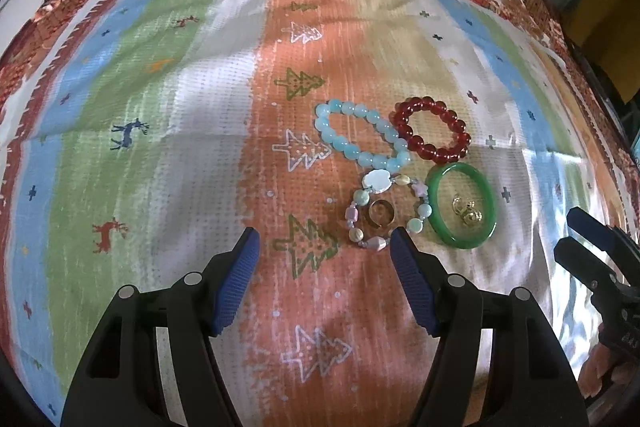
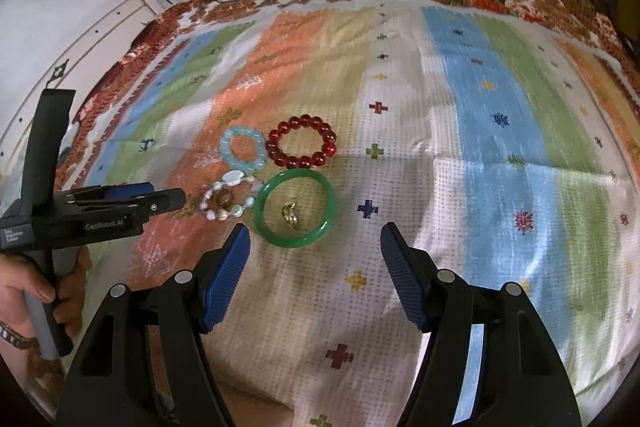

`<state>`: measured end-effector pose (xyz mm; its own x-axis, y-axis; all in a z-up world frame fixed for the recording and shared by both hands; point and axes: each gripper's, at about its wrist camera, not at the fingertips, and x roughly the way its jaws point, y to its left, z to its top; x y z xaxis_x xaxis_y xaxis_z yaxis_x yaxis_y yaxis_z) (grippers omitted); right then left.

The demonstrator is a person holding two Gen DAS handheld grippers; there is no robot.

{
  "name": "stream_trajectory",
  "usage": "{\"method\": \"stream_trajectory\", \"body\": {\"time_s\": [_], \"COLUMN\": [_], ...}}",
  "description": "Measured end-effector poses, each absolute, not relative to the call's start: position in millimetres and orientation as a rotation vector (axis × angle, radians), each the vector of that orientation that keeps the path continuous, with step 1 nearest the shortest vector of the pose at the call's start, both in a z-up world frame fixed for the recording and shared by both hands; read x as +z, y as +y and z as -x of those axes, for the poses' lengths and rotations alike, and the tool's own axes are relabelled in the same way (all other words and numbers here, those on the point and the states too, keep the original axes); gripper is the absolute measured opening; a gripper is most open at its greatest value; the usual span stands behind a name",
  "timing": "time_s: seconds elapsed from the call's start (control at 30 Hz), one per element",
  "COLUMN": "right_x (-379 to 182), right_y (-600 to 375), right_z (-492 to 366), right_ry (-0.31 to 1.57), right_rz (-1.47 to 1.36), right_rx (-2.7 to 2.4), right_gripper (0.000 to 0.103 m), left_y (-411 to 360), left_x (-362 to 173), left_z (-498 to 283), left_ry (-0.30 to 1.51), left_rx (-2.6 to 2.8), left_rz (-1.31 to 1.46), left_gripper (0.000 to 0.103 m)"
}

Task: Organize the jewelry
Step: 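Lift both tools from the tin and move toward the pearl bracelet and jade bangle, then close left tool on white pearl bracelet while right tool grips green jade bangle rim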

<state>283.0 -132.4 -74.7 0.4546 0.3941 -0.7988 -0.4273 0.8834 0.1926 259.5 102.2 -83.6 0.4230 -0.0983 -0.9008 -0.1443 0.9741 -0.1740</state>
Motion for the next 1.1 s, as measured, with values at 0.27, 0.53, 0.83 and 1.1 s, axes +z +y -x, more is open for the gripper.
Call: {"method": "stream_trajectory", "body": {"time_s": [0.27, 0.53, 0.83, 1.1], "right_x": [-86, -98, -107, -117], "right_y": [-129, -126, -121, -117], "right_z": [-297, -308, -320, -331], "right_ry": [1.022, 1.041, 1.060, 1.091], "right_rz": [0.038, 0.052, 0.042, 0.047], "right_rx": [0.498, 0.491, 0.483, 0.458], "right_gripper": [0.067, 0.067, 0.067, 0.067], "left_y": [104, 104, 103, 99], "left_x": [-94, -102, -104, -111], "left_z": [-270, -274, -281, -287], "left_ry": [1.155, 1.170, 1.172, 1.176], "left_rx": [0.040, 0.034, 0.038, 0.034], "left_rz": [0.221, 0.204, 0.176, 0.120], "left_gripper": [0.068, 0.068, 0.068, 0.072]}}
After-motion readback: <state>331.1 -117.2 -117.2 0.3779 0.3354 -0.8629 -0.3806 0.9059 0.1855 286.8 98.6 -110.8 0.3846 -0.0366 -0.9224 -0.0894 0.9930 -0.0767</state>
